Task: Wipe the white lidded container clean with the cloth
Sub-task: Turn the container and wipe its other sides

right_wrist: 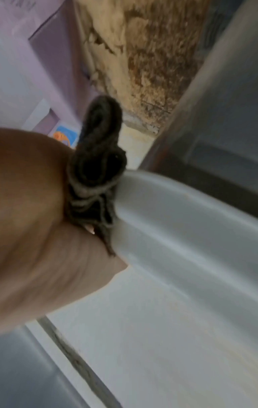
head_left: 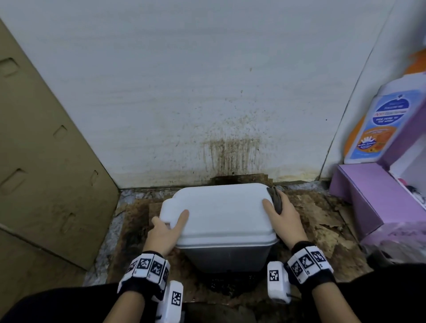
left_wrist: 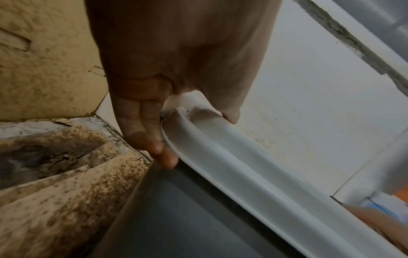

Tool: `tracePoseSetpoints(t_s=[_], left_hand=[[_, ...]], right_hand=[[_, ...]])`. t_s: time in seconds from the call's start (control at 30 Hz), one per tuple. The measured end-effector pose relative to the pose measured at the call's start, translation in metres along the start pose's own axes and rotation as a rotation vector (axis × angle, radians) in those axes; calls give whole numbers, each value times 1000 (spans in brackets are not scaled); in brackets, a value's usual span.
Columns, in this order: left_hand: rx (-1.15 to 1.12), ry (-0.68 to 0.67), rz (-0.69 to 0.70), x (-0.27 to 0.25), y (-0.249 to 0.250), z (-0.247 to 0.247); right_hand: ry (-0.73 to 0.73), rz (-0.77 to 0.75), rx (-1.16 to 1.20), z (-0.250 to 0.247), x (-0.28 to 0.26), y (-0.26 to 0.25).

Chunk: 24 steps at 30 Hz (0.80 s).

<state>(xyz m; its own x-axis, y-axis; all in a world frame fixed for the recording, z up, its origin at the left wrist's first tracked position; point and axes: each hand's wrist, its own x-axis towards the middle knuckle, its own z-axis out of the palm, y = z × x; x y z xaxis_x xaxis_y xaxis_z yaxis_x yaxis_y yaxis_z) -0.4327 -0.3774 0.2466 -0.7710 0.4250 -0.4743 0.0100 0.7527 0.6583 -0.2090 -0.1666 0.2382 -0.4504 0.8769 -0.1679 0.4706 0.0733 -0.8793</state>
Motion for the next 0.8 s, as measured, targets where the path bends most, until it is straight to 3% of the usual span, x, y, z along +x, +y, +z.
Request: tracePoseSetpoints(t_s=[0.17, 0.47, 0.7, 0.8], left_hand=[[64, 53, 53, -8, 4, 13], [21, 173, 54, -3, 2, 22], [-70, 103, 139, 24, 20, 3], [-74, 96, 161, 34, 18, -3]], right_hand=[[37, 70, 75, -2, 4, 12], [139, 66, 180, 5, -5, 16], [436, 153, 254, 44, -48, 8], [479, 200, 251, 69, -71, 1]])
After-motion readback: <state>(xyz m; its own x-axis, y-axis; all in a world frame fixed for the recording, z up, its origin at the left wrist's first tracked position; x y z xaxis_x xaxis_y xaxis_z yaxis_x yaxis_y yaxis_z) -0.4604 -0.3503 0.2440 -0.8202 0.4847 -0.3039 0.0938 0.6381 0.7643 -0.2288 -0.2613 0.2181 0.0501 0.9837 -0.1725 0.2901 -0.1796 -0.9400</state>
